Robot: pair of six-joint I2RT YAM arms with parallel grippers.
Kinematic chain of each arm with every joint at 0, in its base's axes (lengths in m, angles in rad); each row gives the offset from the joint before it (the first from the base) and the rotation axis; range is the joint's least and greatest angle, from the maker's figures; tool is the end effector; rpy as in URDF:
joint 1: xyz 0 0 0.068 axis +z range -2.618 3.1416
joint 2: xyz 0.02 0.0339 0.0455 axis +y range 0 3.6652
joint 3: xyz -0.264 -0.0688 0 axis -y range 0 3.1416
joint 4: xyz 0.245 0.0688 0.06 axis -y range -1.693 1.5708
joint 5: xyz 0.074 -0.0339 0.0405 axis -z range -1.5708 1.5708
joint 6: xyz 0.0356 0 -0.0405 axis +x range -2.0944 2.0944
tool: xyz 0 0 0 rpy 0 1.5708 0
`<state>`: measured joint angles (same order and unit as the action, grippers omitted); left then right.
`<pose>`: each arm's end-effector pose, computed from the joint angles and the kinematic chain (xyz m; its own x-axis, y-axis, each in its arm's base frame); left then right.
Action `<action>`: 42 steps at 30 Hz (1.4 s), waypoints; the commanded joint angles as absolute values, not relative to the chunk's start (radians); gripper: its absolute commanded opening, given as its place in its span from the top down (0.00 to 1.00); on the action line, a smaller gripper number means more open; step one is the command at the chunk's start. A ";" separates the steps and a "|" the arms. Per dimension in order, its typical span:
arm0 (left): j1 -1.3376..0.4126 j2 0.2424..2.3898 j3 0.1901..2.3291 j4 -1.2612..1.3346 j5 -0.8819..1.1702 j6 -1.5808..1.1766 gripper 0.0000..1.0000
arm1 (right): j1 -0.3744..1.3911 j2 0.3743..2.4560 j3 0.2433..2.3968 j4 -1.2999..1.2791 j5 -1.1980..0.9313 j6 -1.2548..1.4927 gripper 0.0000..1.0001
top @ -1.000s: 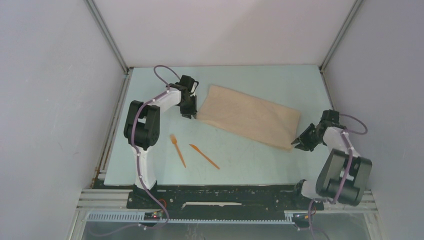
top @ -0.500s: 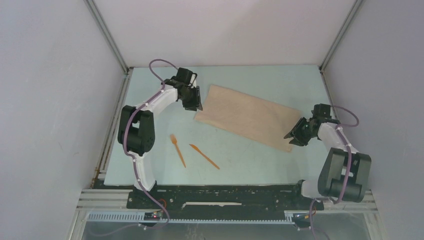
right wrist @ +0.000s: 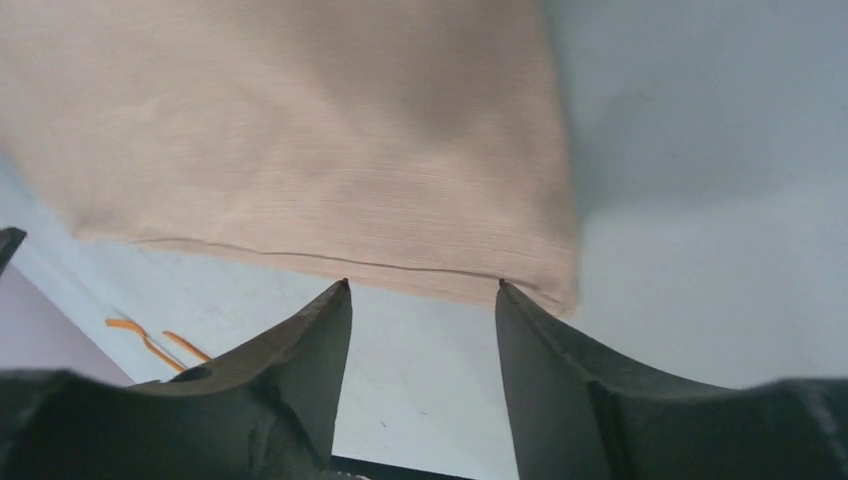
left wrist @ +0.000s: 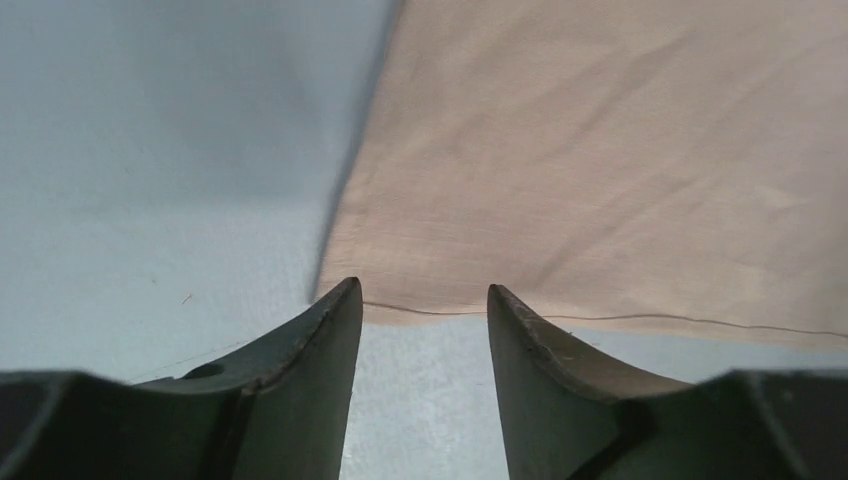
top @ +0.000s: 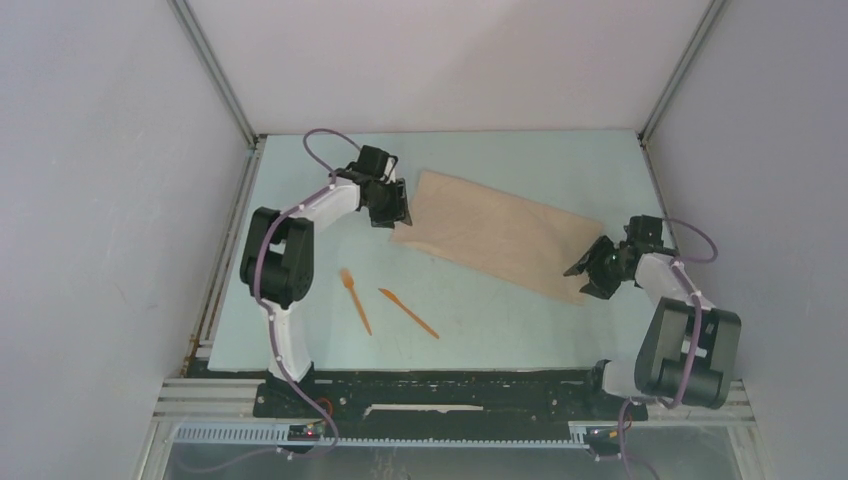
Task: Fold the napkin into a case and place the utensils inside
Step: Smooth out the rectangle-folded napkin at the center of the board.
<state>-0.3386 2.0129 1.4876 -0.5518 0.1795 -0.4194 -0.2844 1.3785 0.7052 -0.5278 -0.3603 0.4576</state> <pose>0.4003 -0.1477 0.1852 -0.9242 -0.0993 -0.3688 0.0332 0.9411 -0.3366 0.2313 -0.0545 0.1667 -0.7409 0.6473 -0.1789 0.5213 0.7223 0.4545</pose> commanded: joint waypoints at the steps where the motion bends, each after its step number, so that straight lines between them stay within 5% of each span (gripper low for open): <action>1: -0.342 1.875 1.497 -0.340 0.259 -0.452 0.42 | -0.254 1.307 0.817 -0.445 -0.406 0.448 0.35; 17: -0.316 2.399 1.873 0.179 0.520 -0.891 0.43 | -0.297 1.850 1.103 0.114 -0.738 0.682 0.27; 36: -0.264 2.679 2.107 0.226 0.539 -1.127 0.40 | -0.431 2.047 1.194 0.077 -0.672 0.677 0.31; 42: -0.244 2.780 2.407 0.049 0.575 -1.048 0.33 | -0.421 1.997 1.269 -0.080 -0.630 0.586 0.31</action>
